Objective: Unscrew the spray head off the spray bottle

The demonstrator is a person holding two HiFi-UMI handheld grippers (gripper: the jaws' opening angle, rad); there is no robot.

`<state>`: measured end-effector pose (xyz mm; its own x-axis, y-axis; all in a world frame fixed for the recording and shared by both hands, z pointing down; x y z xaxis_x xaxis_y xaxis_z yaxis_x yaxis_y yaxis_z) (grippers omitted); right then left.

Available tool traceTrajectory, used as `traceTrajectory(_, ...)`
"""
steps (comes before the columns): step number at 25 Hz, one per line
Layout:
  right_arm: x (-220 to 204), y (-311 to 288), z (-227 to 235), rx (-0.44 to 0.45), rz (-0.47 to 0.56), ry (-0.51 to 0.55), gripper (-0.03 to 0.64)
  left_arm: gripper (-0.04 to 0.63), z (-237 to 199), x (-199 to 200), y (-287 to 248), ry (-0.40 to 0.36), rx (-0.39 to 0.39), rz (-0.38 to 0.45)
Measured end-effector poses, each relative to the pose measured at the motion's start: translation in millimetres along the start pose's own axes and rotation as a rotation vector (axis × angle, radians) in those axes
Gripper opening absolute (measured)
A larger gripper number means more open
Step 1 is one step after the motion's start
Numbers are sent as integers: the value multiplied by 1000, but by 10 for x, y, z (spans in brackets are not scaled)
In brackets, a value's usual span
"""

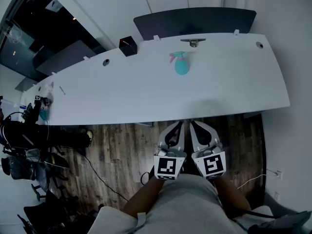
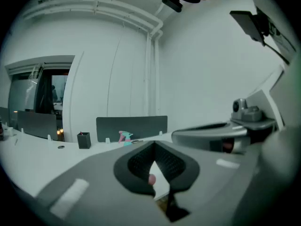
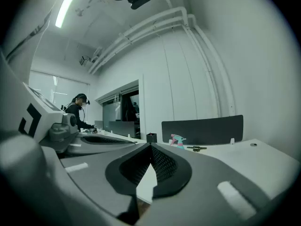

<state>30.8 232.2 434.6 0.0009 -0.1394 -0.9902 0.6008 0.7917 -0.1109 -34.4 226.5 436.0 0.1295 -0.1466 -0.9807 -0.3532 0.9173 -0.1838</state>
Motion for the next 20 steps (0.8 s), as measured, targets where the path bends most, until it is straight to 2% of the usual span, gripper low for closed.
traceTrajectory(3, 19, -162, 164, 24, -14, 57, -3, 2, -94, -60, -216, 12, 26, -16)
traceTrajectory(8, -14, -447, 462, 8, -52, 33, -3, 2, -257, -108, -694, 47, 31, -30)
traceTrajectory(13, 30, -976, 815, -14, -89, 79, -3, 2, -417, -35, -1294, 42, -41, -18)
traceTrajectory(20, 31, -1796, 1108, -44, -190, 52, -2, 2, -891, -46, -2002, 22, -126, -63)
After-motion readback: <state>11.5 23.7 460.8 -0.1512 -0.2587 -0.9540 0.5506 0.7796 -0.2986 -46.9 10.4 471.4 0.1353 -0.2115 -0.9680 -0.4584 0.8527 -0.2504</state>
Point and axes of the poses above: the fingertips, and each gripper's own axes: y backward along the fingers, z to its right, x out of its top, the point moved 3 cm from there along y, backward along the fingers, and after that the axes turned 9 degrees about x, right-handed, at the moved point
